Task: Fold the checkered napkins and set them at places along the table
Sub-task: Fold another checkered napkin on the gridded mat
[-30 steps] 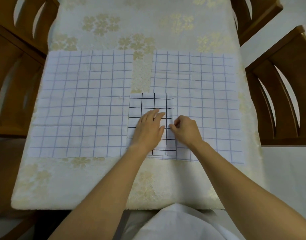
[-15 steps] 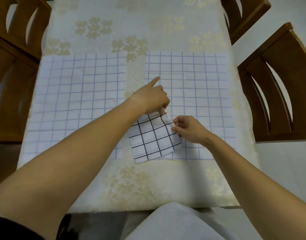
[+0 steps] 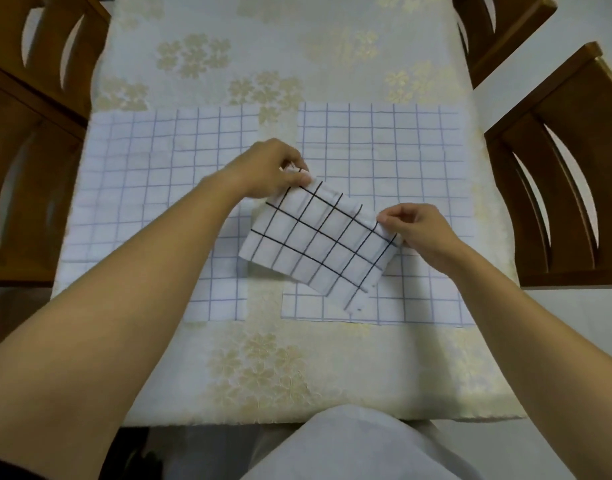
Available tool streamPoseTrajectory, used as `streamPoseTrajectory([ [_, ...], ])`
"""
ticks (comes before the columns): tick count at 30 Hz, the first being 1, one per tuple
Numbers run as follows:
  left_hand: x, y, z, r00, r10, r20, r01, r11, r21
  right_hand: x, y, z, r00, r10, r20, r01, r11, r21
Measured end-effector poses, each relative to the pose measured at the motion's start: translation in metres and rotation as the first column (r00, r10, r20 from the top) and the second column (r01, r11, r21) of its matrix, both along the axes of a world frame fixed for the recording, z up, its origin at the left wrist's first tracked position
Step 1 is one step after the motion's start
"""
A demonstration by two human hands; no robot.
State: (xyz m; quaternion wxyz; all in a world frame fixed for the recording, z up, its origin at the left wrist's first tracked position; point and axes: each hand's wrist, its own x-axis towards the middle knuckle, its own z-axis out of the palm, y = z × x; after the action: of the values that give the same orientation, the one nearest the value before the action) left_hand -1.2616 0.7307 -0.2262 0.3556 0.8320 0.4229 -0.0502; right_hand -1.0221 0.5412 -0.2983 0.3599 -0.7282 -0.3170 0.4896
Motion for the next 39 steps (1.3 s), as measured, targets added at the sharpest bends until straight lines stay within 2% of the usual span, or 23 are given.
streamPoseTrajectory([
  [2, -0.010, -0.003, -0.020, 0.986, 0.166, 0.032, -0.160, 0.978, -0.135, 0.006, 0.009, -0.006, 0.992, -0.121, 0.031, 0.121, 0.993, 0.004],
  [5, -0.022, -0.011, -0.043, 0.890, 0.449, 0.082, -0.390, 0.840, -0.377, 0.013, 0.021, -0.007, 0.984, -0.173, 0.038, 0.171, 0.984, 0.044],
  [9, -0.031, -0.024, -0.066, 0.789, 0.597, 0.144, -0.514, 0.770, -0.377, 0.012, 0.026, -0.009, 0.989, -0.135, 0.065, 0.131, 0.989, 0.071],
  [11, -0.033, -0.028, -0.074, 0.765, 0.629, 0.141, -0.557, 0.755, -0.347, 0.011, 0.026, -0.014, 0.982, -0.129, 0.136, 0.121, 0.990, 0.065],
  [13, -0.033, -0.032, -0.082, 0.772, 0.622, 0.132, -0.577, 0.773, -0.264, 0.010, 0.029, -0.018, 0.968, -0.125, 0.220, 0.118, 0.992, 0.045],
  [15, -0.032, -0.039, -0.085, 0.796, 0.586, 0.152, -0.577, 0.810, -0.105, 0.005, 0.031, -0.019, 0.937, -0.116, 0.328, 0.102, 0.993, 0.060],
  [16, -0.031, -0.044, -0.086, 0.810, 0.560, 0.176, -0.571, 0.821, 0.016, 0.001, 0.031, -0.020, 0.896, -0.113, 0.429, 0.077, 0.992, 0.100],
  [18, -0.026, -0.062, -0.087, 0.843, 0.484, 0.234, -0.535, 0.794, 0.289, -0.011, 0.027, -0.023, 0.756, -0.111, 0.645, -0.027, 0.979, 0.201],
  [19, -0.021, -0.074, -0.089, 0.864, 0.428, 0.264, -0.501, 0.782, 0.370, -0.023, 0.024, -0.026, 0.692, -0.105, 0.714, -0.094, 0.968, 0.233],
  [21, -0.005, -0.099, -0.097, 0.929, 0.273, 0.249, -0.360, 0.823, 0.440, -0.052, 0.018, -0.033, 0.627, -0.021, 0.779, -0.255, 0.939, 0.231],
  [24, 0.017, -0.126, -0.119, 0.989, 0.132, 0.066, -0.147, 0.890, 0.431, -0.092, 0.011, -0.047, 0.595, 0.189, 0.781, -0.447, 0.885, 0.127],
  [26, 0.021, -0.134, -0.135, 0.991, 0.102, -0.090, -0.059, 0.919, 0.390, -0.104, 0.010, -0.058, 0.605, 0.278, 0.746, -0.467, 0.883, 0.050],
  [28, 0.019, -0.139, -0.145, 0.976, 0.095, -0.194, -0.006, 0.911, 0.412, -0.105, 0.008, -0.066, 0.594, 0.319, 0.738, -0.463, 0.886, -0.011],
  [34, 0.017, -0.139, -0.146, 0.976, 0.123, -0.179, -0.040, 0.912, 0.409, -0.058, 0.001, -0.073, 0.444, 0.390, 0.807, -0.417, 0.887, -0.199],
  [37, 0.017, -0.138, -0.141, 0.971, 0.121, -0.208, -0.032, 0.921, 0.388, -0.034, 0.007, -0.070, 0.442, 0.383, 0.811, -0.346, 0.907, -0.239],
  [39, 0.016, -0.134, -0.135, 0.977, 0.112, -0.181, -0.041, 0.933, 0.357, -0.024, 0.016, -0.064, 0.470, 0.304, 0.829, -0.323, 0.933, -0.159],
])
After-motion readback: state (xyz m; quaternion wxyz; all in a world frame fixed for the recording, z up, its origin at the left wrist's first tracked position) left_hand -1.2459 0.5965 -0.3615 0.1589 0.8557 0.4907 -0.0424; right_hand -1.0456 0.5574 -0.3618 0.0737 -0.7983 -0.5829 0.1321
